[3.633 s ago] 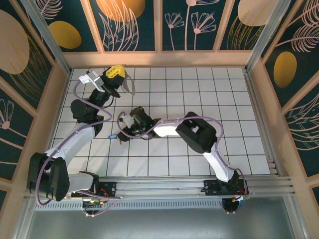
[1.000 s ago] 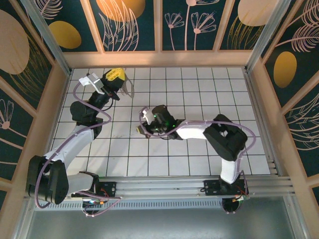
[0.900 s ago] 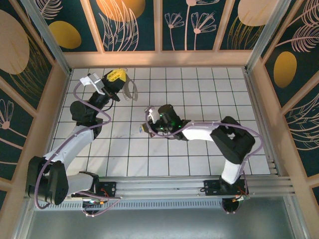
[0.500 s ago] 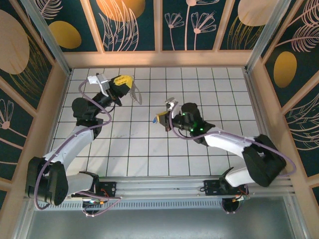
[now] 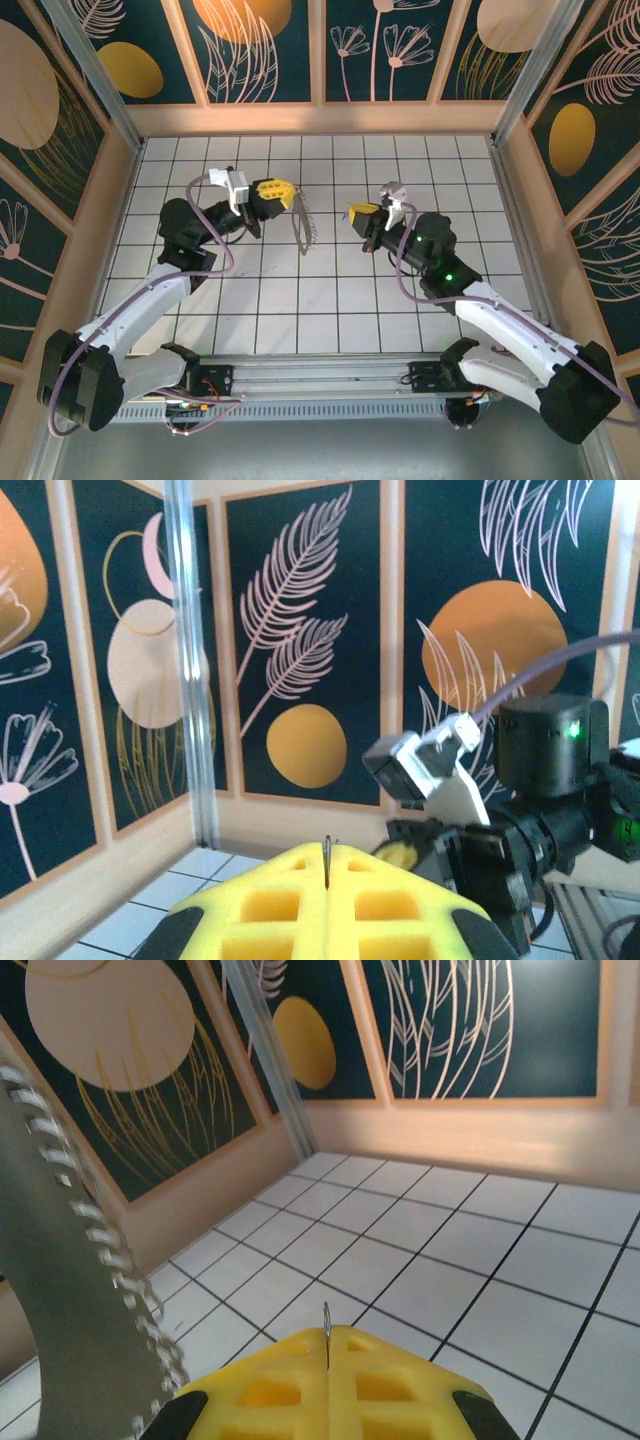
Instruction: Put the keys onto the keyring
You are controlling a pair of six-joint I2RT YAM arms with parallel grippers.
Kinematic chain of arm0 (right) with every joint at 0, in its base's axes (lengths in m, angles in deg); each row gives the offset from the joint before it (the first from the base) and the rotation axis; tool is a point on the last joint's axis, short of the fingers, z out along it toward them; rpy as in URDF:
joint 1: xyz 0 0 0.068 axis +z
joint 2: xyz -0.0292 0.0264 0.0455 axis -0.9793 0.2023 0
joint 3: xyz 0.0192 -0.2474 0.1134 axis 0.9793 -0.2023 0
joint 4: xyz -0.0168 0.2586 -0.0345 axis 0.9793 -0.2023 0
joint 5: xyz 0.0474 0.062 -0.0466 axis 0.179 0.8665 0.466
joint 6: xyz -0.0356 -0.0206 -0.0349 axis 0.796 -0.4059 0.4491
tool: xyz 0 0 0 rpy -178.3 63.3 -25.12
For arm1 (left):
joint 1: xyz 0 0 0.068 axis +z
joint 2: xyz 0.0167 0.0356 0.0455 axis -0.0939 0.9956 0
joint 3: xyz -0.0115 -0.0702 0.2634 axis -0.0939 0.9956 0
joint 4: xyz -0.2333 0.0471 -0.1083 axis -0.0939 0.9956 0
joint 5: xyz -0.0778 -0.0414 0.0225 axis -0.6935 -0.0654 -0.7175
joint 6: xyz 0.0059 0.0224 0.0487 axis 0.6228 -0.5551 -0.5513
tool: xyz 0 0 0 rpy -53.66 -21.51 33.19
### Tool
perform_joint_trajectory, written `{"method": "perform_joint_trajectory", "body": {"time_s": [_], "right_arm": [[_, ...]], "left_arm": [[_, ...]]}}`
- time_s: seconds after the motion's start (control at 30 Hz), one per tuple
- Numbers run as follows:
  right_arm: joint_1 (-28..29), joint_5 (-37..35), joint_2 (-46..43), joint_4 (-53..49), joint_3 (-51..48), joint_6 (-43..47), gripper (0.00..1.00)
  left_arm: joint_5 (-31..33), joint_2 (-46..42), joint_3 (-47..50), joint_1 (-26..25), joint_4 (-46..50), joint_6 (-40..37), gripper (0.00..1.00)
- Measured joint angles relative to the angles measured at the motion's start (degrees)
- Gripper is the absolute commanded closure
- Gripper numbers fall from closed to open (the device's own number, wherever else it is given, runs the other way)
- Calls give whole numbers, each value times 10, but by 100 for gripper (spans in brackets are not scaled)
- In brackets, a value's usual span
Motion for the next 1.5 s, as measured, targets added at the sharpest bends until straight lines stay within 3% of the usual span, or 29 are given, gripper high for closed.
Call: {"method": "perform_joint_trajectory", "body": {"time_s": [0.5,0.77,1.5], "right_arm": [[-17,-5,-105,20,-37,0,100],[-17,20,-110,42,-58,0,100],[-17,74,-113,125,-76,-36,100]], "left_arm": [[-14,85,5,-65,-14,-23,100],[-14,135,-27,-93,-33,-23,100],[-14,173,-61,-115,-48,-24,100]]}}
